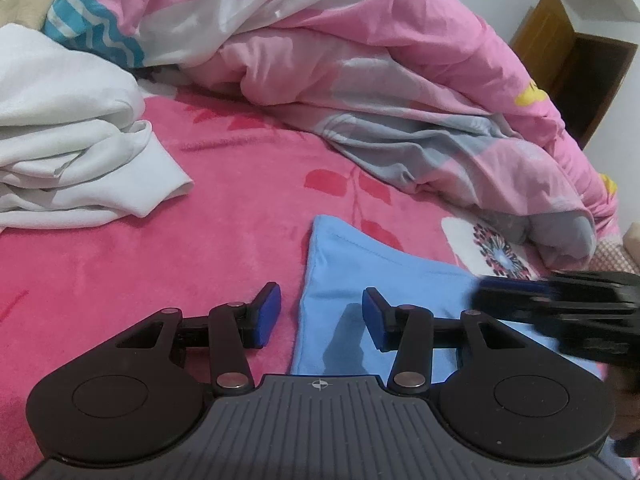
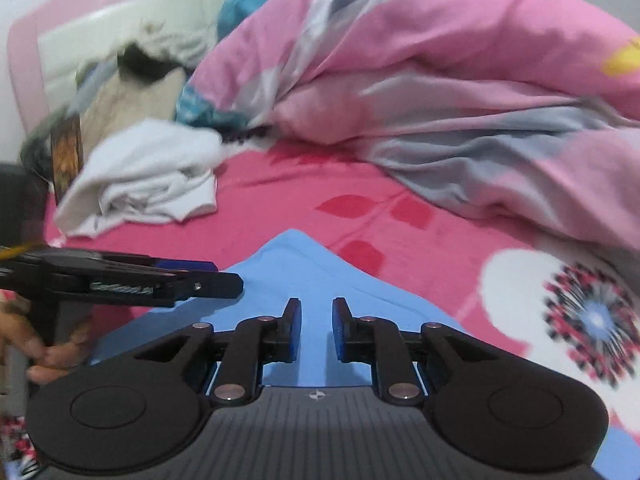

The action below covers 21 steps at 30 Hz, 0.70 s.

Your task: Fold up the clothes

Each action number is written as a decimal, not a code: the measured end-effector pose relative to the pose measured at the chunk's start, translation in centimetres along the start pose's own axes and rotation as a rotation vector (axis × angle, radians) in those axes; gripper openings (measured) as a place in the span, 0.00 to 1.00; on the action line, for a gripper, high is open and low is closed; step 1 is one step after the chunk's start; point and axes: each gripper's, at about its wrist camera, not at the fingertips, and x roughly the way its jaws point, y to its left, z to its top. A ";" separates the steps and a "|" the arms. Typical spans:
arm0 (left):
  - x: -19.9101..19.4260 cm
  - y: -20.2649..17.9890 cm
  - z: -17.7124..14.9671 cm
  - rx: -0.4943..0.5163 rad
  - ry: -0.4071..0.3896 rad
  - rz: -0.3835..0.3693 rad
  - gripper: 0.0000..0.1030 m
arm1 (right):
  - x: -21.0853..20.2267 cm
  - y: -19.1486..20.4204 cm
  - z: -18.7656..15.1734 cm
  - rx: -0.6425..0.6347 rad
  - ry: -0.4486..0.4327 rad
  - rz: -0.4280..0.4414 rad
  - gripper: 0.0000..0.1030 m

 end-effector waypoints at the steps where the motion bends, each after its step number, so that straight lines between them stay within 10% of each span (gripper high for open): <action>1: 0.0 0.0 0.0 -0.002 0.001 0.001 0.44 | 0.8 0.0 0.2 -0.011 0.007 0.000 0.17; 21: 0.1 0.1 0.0 -0.006 0.009 0.000 0.44 | 5.5 -1.0 1.0 0.013 0.023 -0.008 0.00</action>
